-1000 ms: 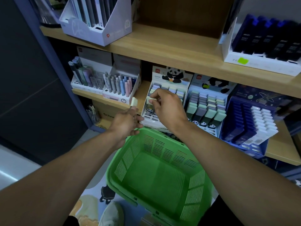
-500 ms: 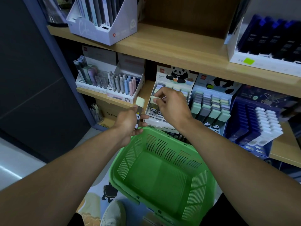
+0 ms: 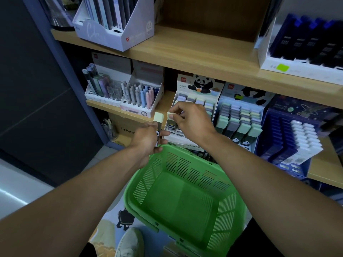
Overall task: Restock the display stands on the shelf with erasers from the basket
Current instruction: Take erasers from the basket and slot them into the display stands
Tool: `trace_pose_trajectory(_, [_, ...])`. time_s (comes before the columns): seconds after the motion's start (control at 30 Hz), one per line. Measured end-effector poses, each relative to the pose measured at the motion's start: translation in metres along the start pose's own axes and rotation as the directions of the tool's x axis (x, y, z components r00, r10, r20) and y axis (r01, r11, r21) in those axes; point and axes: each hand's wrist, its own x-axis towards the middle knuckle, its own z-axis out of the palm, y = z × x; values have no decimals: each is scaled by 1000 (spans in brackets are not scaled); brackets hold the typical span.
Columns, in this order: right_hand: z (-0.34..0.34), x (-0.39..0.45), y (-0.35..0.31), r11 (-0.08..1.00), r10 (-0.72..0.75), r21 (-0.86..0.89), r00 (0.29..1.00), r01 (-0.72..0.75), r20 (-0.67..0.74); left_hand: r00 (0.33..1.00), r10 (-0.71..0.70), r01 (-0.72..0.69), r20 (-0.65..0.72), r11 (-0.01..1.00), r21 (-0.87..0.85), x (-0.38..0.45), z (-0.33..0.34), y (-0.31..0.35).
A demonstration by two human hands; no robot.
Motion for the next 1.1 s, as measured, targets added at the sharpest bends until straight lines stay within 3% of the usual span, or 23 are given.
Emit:
trace_pose_trajectory(0.23, [0, 3, 6, 995, 52, -85, 997, -57, -65, 998, 47, -48, 38, 999, 19, 0, 0, -2])
trace_pose_trajectory(0.67, [-6, 4, 4, 973, 81, -228, 985, -44, 155, 986, 135, -139, 102, 990, 33, -2, -1, -7])
trace_pose_trajectory(0.77, [-10, 2, 5, 991, 100, -107, 978, -81, 181, 984, 142, -146, 110, 989, 29, -3, 0, -6])
trace_pose_trajectory(0.83, [-13, 0, 5, 975, 177, 99, 963, -200, 202, 983, 145, -148, 116, 989, 20, -3, 0, -5])
trace_pose_trajectory(0.93, [-19, -4, 2, 830, 271, 419, 922, -369, 277, 978, 162, -166, 128, 986, 23, -2, 1, -5])
trace_pose_trajectory(1.1, [-22, -10, -2, 727, 273, 567, 921, -388, 279, 968, 187, -198, 164, 979, 47, -2, 4, -4])
